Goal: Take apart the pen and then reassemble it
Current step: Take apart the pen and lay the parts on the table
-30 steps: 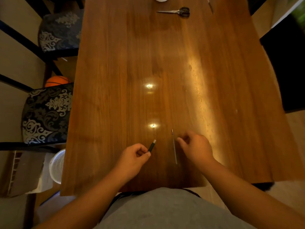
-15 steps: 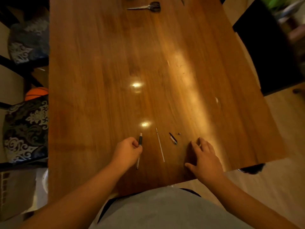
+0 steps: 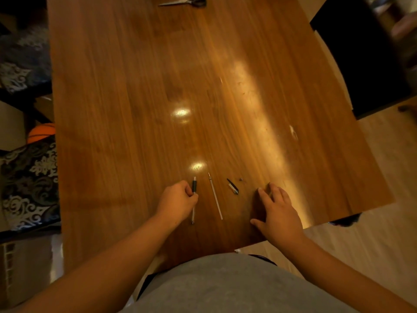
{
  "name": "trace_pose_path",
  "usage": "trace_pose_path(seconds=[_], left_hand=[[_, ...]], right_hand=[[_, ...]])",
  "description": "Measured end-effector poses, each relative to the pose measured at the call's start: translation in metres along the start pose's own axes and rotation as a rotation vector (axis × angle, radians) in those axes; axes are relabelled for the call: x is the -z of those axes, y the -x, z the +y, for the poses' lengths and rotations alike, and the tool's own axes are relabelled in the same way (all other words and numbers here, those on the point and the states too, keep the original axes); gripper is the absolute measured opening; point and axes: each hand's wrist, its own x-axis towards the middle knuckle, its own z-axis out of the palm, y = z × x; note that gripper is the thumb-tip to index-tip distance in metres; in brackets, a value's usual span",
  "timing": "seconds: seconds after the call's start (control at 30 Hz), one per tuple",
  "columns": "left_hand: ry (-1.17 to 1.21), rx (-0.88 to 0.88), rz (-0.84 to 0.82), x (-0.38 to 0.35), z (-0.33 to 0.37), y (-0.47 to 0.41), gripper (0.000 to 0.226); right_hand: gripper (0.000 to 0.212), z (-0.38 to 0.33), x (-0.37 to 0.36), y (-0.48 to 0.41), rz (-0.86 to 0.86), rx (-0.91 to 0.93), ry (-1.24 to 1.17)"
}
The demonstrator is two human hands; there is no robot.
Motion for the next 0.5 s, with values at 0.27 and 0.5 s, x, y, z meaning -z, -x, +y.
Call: trace_pose_path(seconds=[0.27,0.5], left_hand=[[-0.03,-0.032,-0.046,0.002,-0.001,-0.003,0.019],[-0.133,-0.078,-0.173,0.018,-0.009,0.0,0.036]], right_hand=[[0.095,0.0,-0.001,-0.001,0.001,-0.016,0.007],[0.093,-0.002,0.0,0.0,-0.008,-0.041,-0.029]])
